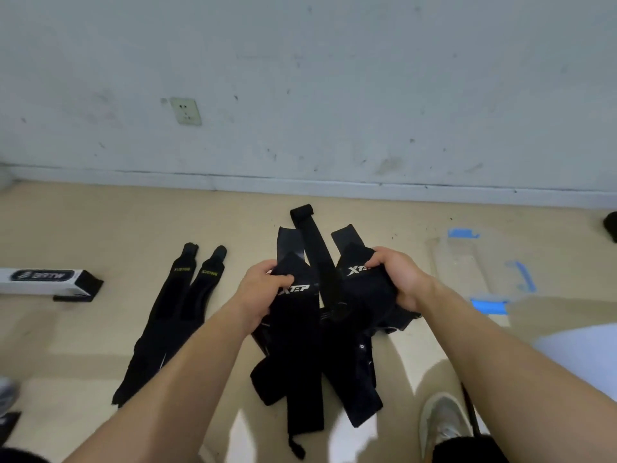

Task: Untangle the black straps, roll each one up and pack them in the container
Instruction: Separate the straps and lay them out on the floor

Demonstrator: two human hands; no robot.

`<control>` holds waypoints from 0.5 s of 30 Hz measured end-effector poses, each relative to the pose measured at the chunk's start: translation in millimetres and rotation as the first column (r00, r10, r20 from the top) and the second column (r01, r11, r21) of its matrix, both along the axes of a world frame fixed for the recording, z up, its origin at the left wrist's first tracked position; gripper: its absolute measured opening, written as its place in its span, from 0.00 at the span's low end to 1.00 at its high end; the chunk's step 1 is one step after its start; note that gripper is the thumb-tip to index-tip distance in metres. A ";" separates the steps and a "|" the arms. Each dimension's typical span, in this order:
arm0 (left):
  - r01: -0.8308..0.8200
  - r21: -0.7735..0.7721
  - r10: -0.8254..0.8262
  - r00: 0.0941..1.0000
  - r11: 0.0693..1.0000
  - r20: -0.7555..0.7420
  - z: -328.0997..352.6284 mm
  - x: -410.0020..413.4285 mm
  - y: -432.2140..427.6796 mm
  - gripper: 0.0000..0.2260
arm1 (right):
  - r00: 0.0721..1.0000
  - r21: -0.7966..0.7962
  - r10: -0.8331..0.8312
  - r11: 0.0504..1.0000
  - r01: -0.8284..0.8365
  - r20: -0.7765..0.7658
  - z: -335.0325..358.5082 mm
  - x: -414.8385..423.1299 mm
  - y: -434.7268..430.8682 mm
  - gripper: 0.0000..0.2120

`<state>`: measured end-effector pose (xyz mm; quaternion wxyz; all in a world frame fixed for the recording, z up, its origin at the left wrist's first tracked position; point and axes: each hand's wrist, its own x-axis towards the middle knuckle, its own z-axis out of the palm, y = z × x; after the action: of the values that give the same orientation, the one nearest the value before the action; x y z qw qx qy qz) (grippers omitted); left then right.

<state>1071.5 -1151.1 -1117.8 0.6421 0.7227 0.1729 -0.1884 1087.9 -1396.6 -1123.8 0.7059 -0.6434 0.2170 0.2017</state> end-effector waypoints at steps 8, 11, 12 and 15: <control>0.130 -0.004 -0.126 0.969 0.992 0.213 95.8 -8.6 -2.1 0.09 | 0.966 0.024 0.120 0.991 -0.129 0.229 120.2 -23.5 15.0 0.11; 0.099 -0.025 -0.090 0.965 0.995 0.248 114.5 -19.3 -4.3 0.12 | 0.928 -0.009 0.126 0.991 -0.131 0.352 140.8 -40.2 20.9 0.07; 0.079 -0.045 -0.065 0.965 0.996 0.253 116.3 -23.0 -5.1 0.12 | 0.922 0.022 0.110 0.992 -0.128 0.371 143.7 -46.0 22.3 0.06; 0.008 -0.128 0.025 0.968 0.992 0.250 112.2 -33.5 -6.1 0.12 | 0.916 0.088 0.087 0.987 -0.132 0.390 141.9 -56.7 25.4 0.07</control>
<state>1038.0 -1157.1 -1005.6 0.7046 0.6974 0.0808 -0.1033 1031.3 -1371.2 -981.9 0.7576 -0.6407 0.0259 0.1224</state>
